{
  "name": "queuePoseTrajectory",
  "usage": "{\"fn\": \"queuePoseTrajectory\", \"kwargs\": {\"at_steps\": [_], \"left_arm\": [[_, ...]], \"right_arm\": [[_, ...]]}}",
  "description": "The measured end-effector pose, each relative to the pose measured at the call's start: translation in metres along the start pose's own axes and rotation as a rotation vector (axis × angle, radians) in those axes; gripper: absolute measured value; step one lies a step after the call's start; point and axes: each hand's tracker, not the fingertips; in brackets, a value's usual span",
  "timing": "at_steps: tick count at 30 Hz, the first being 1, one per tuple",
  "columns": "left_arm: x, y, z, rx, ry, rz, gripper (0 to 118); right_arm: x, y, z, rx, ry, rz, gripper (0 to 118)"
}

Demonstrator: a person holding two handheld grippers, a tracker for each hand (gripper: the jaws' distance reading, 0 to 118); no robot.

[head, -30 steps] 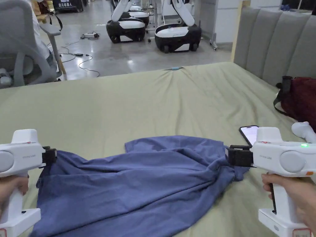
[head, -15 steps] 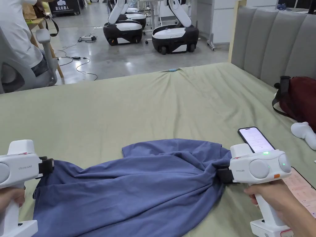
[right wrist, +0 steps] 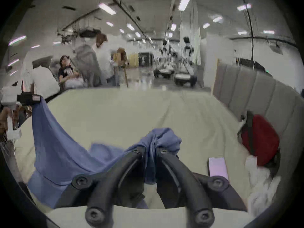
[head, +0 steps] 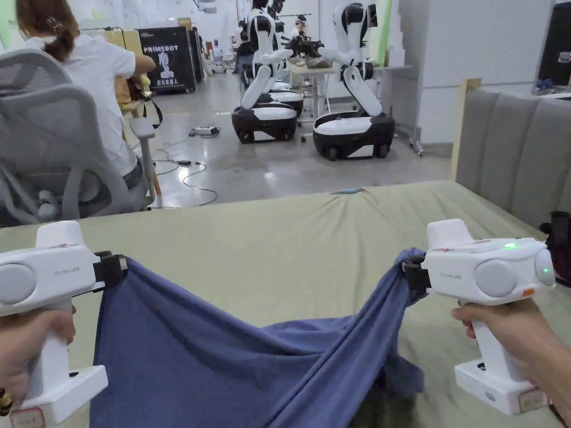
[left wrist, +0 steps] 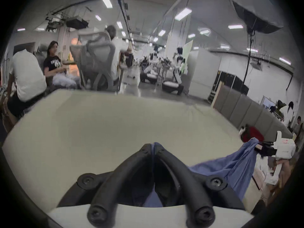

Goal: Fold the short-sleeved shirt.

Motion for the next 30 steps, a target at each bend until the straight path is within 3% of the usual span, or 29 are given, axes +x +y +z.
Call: {"fn": "queuePoseTrajectory", "kwargs": {"at_steps": [6,10,15,19,26,30], "left_arm": [[0.029,0.109,0.026,0.207,0.035,-0.035,2],[0.037,0.17,0.021,0.29,0.134,-0.127,2],[0.036,0.216,0.006,0.355,0.222,-0.199,2],[0.033,0.223,-0.009,0.357,0.246,-0.157,2],[0.027,0.191,-0.029,0.351,0.241,-0.144,2],[0.026,0.146,-0.047,0.293,0.217,-0.148,2]], "right_arm": [[-0.025,0.135,0.012,0.176,-0.025,0.104,11],[-0.036,0.21,0.021,0.226,-0.124,0.175,11],[-0.018,0.267,0.024,0.259,-0.197,0.119,11],[0.003,0.279,0.019,0.258,-0.222,0.003,11],[0.016,0.248,0.0,0.24,-0.215,0.017,11],[0.018,0.205,-0.027,0.169,-0.19,-0.022,11]]}}
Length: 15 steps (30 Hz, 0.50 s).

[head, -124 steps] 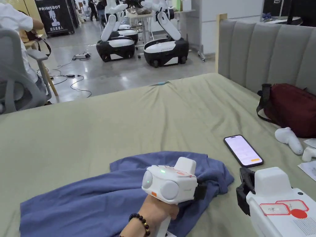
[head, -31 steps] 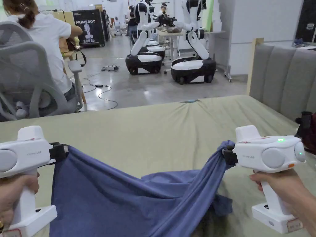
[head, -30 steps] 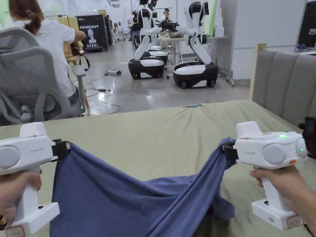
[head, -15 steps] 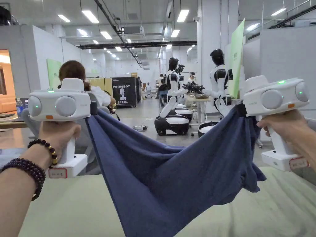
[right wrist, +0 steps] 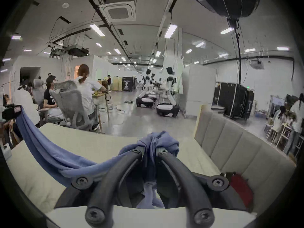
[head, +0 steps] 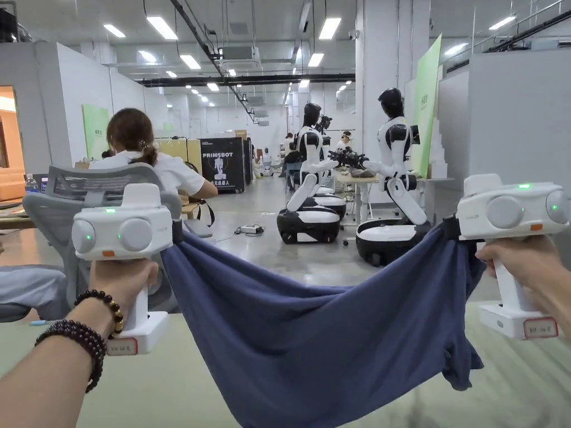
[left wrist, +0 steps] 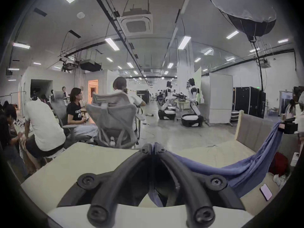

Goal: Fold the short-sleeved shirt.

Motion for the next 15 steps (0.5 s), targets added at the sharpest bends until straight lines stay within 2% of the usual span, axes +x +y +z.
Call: {"fn": "queuePoseTrajectory", "kwargs": {"at_steps": [2,5,8,10,15], "left_arm": [[0.005,-0.03,-0.003,-0.047,-0.025,-0.01,2],[0.009,-0.07,-0.01,-0.123,-0.032,-0.02,2],[0.009,-0.091,-0.001,-0.156,-0.043,-0.018,2],[0.004,-0.102,0.015,-0.142,-0.067,0.013,2],[-0.007,-0.146,0.087,-0.125,-0.108,0.037,2]], "right_arm": [[-0.003,-0.031,-0.013,-0.061,0.024,-0.008,11],[-0.012,-0.071,-0.029,-0.128,0.027,0.038,11],[-0.015,-0.098,-0.024,-0.145,0.022,0.034,11],[-0.011,-0.117,-0.001,-0.093,0.056,-0.018,11],[-0.008,-0.18,0.071,-0.087,0.023,0.003,11]]}}
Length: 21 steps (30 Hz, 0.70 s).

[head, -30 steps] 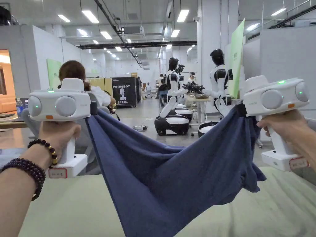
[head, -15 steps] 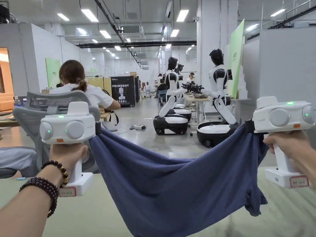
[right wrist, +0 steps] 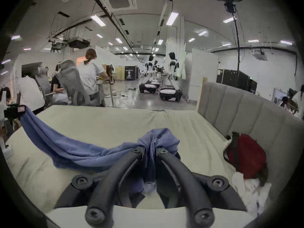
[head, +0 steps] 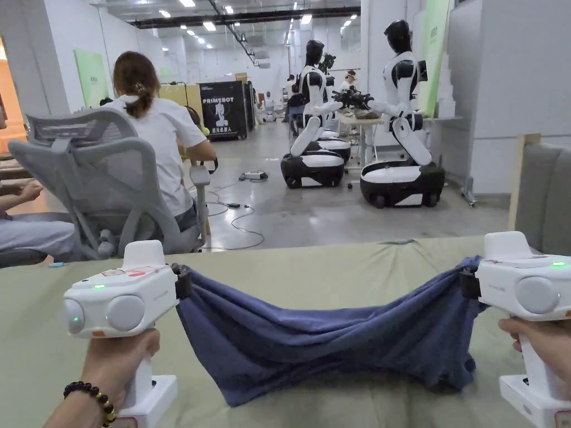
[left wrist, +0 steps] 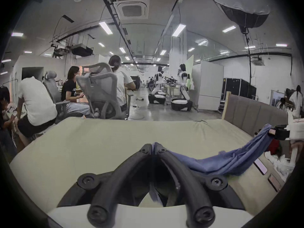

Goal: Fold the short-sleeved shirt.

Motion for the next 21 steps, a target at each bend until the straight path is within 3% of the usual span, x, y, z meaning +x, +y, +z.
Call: {"fn": "queuePoseTrajectory", "kwargs": {"at_steps": [7,11,18,21], "left_arm": [[0.001,-0.09,0.121,-0.09,0.049,0.083,2],[0.007,-0.139,0.167,-0.174,0.051,0.104,2],[0.013,-0.21,0.148,-0.385,0.103,0.073,2],[0.008,-0.221,0.14,-0.407,0.113,0.084,2]], "right_arm": [[0.009,-0.109,0.094,-0.075,0.018,-0.008,11],[0.011,-0.164,0.134,-0.204,-0.018,-0.019,11],[0.006,-0.231,0.105,-0.449,-0.022,0.012,11],[0.003,-0.222,0.103,-0.445,-0.038,0.027,11]]}}
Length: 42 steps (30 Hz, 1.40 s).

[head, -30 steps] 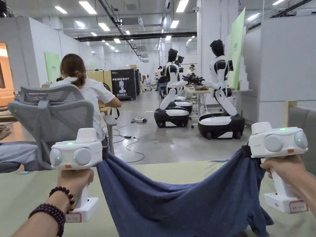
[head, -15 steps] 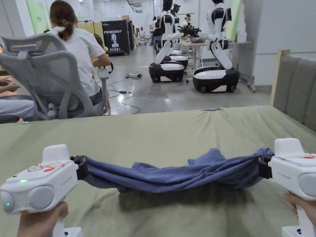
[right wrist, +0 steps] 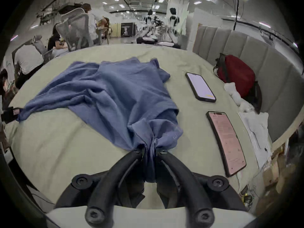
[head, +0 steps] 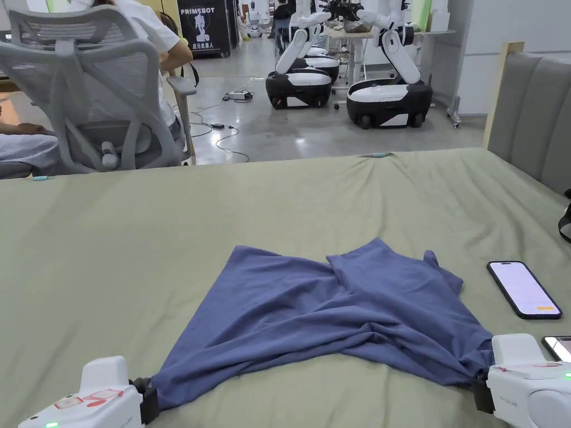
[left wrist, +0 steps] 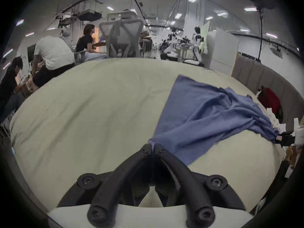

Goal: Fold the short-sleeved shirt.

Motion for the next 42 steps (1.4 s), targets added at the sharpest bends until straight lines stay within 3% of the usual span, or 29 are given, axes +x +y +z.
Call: {"fn": "queuePoseTrajectory", "kwargs": {"at_steps": [1,2,3,4,5,6,9,10,11,12,13,14,16,19,20,21,22,23,24,27,30,33,35,38,39,41,42], "left_arm": [[0.0,0.002,0.0,-0.009,0.007,0.002,3],[-0.005,0.003,0.002,0.006,-0.001,0.02,5],[-0.005,0.006,0.005,0.026,-0.007,0.032,16],[-0.006,0.01,0.008,0.035,-0.011,0.031,52],[-0.006,0.015,0.011,0.037,-0.014,0.017,85],[-0.005,0.016,0.018,0.037,-0.012,0.005,115],[-0.009,0.024,0.037,0.145,-0.016,-0.01,107],[-0.006,0.025,0.046,0.133,-0.012,-0.005,102],[-0.006,0.027,0.051,0.134,-0.004,0.003,88],[-0.007,0.027,0.054,0.145,0.002,0.007,66],[-0.008,0.027,0.056,0.163,0.005,0.006,28],[-0.003,0.027,0.061,0.17,0.013,-0.002,11],[-0.004,0.026,0.06,0.172,0.024,-0.009,0],[-0.005,0.025,0.052,0.138,0.042,0.021,0],[-0.006,0.025,0.048,0.124,0.043,0.037,3],[-0.007,0.024,0.04,0.105,0.056,0.043,23],[-0.007,0.024,0.034,0.096,0.064,0.051,71],[-0.008,0.023,0.027,0.069,0.089,0.044,101],[-0.008,0.022,0.018,0.02,0.121,0.043,118],[-0.01,0.018,0.001,-0.009,0.137,0.041,112],[-0.005,0.012,-0.005,-0.059,0.142,0.02,94],[-0.005,0.004,-0.013,-0.118,0.144,0.028,94],[-0.003,0.003,-0.016,-0.138,0.09,0.058,85],[0.004,0.004,-0.017,-0.14,0.121,0.018,77],[0.004,0.005,-0.015,-0.14,0.111,0.016,68],[0.005,0.008,-0.006,-0.105,0.106,-0.007,7],[0.001,0.011,-0.006,-0.08,0.085,0.002,3]], "right_arm": [[0.001,0.002,0.002,0.012,0.01,-0.007,12],[0.002,0.004,0.004,0.018,0.015,-0.015,21],[0.002,0.003,0.006,0.02,0.011,-0.019,41],[0.003,0.002,0.014,0.027,0.002,-0.017,84],[0.004,0.0,0.02,0.042,-0.01,-0.011,112],[0.004,-0.001,0.026,0.074,-0.015,-0.01,118],[0.005,-0.004,0.049,0.135,0.001,-0.035,107],[0.004,-0.004,0.054,0.143,0.014,-0.042,96],[0.005,-0.001,0.061,0.187,0.041,-0.053,78],[0.006,0.002,0.066,0.212,0.044,-0.063,50],[0.004,0.002,0.069,0.223,0.032,-0.073,10],[0.002,0.003,0.069,0.223,0.029,-0.076,0],[0.004,0.009,0.072,0.225,0.036,-0.082,0],[-0.001,0.009,0.073,0.222,0.059,-0.063,0],[-0.002,0.009,0.073,0.223,0.058,-0.06,0],[-0.002,0.009,0.073,0.224,0.059,-0.06,0],[-0.002,0.009,0.072,0.224,0.062,-0.061,0],[-0.003,0.008,0.072,0.221,0.068,-0.062,0],[-0.002,0.01,0.074,0.218,0.073,-0.062,0],[-0.002,0.009,0.073,0.214,0.076,-0.056,0],[0.001,0.009,0.074,0.212,0.072,-0.057,0],[0.004,0.009,0.075,0.211,0.07,-0.063,0],[0.005,0.009,0.074,0.206,0.064,-0.06,0],[0.006,0.012,0.073,0.203,0.059,-0.049,0],[0.006,0.013,0.072,0.204,0.061,-0.05,0],[0.005,0.016,0.072,0.208,0.069,-0.054,0],[0.005,0.017,0.071,0.21,0.072,-0.054,0]]}}
